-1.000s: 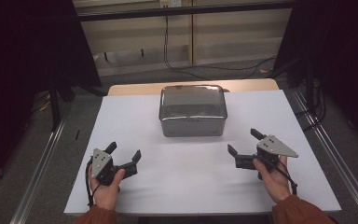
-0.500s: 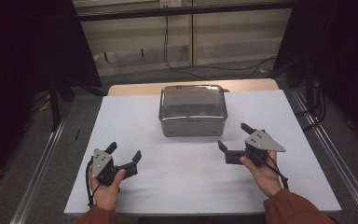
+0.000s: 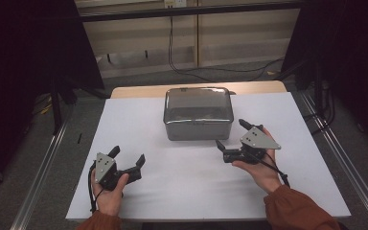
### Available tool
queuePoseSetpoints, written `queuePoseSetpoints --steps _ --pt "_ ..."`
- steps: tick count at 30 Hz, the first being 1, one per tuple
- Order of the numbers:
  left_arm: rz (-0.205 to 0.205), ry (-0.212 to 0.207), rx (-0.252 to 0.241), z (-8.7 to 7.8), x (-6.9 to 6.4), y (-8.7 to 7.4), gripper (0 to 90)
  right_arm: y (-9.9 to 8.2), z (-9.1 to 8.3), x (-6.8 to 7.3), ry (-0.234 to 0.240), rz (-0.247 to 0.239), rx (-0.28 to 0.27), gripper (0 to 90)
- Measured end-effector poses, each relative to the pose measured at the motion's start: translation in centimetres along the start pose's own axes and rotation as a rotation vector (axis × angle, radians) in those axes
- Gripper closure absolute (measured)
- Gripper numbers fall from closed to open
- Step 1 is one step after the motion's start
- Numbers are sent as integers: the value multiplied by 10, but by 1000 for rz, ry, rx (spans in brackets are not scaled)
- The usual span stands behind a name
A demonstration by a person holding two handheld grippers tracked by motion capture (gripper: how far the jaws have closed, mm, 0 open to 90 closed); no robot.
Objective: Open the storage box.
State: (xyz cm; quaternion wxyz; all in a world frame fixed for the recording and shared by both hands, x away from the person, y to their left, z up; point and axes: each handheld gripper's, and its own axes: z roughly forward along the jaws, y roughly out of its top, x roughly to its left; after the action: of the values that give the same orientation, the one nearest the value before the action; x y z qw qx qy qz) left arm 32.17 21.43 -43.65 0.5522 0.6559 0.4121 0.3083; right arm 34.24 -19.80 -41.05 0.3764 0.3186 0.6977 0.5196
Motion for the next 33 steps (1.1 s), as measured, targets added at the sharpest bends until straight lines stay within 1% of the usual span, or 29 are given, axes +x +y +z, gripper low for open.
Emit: queuePoseSetpoints --steps 1,2,3,5,6,7,8,10,12,14,15,16,17,18,19,20,21,22,23,24,25,28,30,31,33 --pt "1 -1 1 0 0 0 32 1 1 1 2 -7 2 6" --pt "3 0 1 0 0 0 32 5 3 5 5 -44 -6 21" --pt "5 0 -1 0 0 0 32 5 3 5 5 -44 -6 21" --pt "4 1 1 0 0 0 32 7 4 9 7 -86 -11 30" --pt "0 2 3 0 1 0 32 10 6 12 2 -127 -8 30" --pt "0 2 3 0 1 0 32 10 6 12 2 -127 -8 30" --pt "1 3 4 0 1 0 32 12 8 15 -7 -172 -12 34" --pt "0 2 4 0 1 0 32 14 10 17 -14 -220 -11 38" --pt "5 0 6 0 0 0 32 15 13 19 -12 -250 -9 46" --pt "5 0 7 0 0 0 32 17 16 22 -19 -294 -2 50" --pt "4 0 7 0 1 0 32 17 16 22 -19 -294 -2 50" --pt "3 0 7 0 1 0 32 18 19 24 -28 -354 7 62" --pt "-2 1 5 0 1 0 32 18 19 24 -28 -354 7 62" --pt "-6 3 8 0 1 -1 32 18 22 27 -26 -391 18 79" --pt "-6 3 8 0 1 -1 32 18 22 27 -26 -391 18 79" --pt "-7 -1 12 1 1 -1 32 18 24 28 -21 -402 20 82" --pt "-9 -1 14 1 1 -1 32 18 25 31 -18 -427 32 87" --pt "-5 -2 18 1 1 -1 32 18 28 34 -26 -475 46 100" --pt "-4 -4 18 1 1 -1 32 18 30 36 -25 -498 49 109" --pt "-4 -5 16 1 1 -1 32 18 30 36 -25 -498 49 109" --pt "-3 -5 14 1 0 -1 32 18 32 37 -26 -518 51 124" --pt "-8 -4 15 1 1 -1 32 18 38 41 -42 -604 58 151" --pt "-6 0 22 1 2 -1 32 17 42 44 -55 -647 70 164" --pt "1 2 25 1 2 -1 32 16 46 46 -56 -659 73 163" --pt "-3 -1 23 1 2 -1 32 16 47 47 -57 -667 76 167"
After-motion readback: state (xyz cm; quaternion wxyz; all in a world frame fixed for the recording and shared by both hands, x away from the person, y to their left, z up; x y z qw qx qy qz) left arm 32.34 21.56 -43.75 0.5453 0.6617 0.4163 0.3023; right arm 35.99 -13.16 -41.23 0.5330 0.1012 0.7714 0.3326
